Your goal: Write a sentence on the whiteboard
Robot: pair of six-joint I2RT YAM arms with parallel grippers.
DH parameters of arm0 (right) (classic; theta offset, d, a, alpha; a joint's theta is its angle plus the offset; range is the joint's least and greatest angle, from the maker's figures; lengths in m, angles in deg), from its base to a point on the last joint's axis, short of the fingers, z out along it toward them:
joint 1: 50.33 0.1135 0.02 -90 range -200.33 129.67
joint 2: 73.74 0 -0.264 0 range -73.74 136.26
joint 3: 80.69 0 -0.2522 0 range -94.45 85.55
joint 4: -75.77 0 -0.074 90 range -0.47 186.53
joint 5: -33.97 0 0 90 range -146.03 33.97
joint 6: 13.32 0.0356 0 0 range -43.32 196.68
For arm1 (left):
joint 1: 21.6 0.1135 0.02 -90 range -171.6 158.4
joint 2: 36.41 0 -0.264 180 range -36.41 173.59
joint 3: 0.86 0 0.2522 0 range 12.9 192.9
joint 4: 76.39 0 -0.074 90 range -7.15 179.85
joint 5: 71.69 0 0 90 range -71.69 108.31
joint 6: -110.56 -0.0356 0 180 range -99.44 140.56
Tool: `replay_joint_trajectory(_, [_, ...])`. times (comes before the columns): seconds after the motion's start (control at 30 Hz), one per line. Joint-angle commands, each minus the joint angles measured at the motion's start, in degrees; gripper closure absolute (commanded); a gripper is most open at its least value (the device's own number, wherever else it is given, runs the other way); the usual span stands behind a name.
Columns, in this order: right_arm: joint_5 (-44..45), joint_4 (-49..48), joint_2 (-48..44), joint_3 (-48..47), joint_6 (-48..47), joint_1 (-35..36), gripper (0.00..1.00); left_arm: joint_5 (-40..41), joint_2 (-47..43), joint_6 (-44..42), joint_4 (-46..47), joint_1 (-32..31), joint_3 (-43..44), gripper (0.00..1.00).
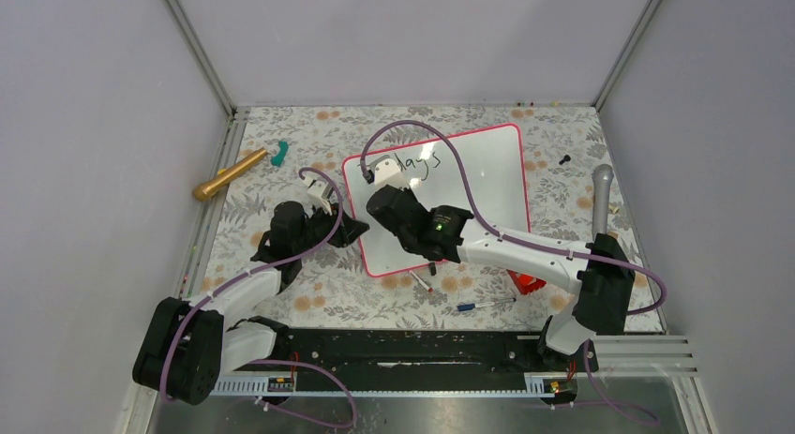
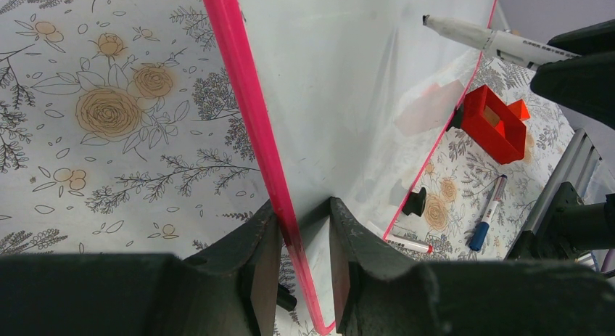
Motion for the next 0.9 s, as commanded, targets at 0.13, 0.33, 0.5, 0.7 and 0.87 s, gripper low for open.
replay_joint_trajectory(0.13, [0.01, -4.38, -4.00, 1.97, 0.51, 0.40, 1.00, 3.72, -0.57, -2.95, -0.06, -0.04, 1.13, 0.86])
replay_joint_trajectory(0.33, [10.42, -4.03, -2.85, 1.44, 0.32, 0.48, 1.00, 3.72, -0.56, -2.96, -0.01, 0.00, 1.09, 0.86])
replay_joint_trajectory(0.5, [1.48, -2.42, -3.07, 0.34, 0.26, 0.47, 1.00, 3.69, -0.52, -2.95, -0.08, -0.04, 1.14, 0.86])
replay_joint_trajectory(0.7, [-2.43, -5.68, -5.79, 3.22, -0.07, 0.42, 1.00, 3.69, -0.58, -2.97, -0.10, -0.03, 1.11, 0.86])
replay_joint_trajectory(0.87, [-3.33, -5.95, -6.61, 3.87, -0.16, 0.39, 0.99, 3.70, -0.70, -3.00, -0.15, 0.01, 1.10, 0.86])
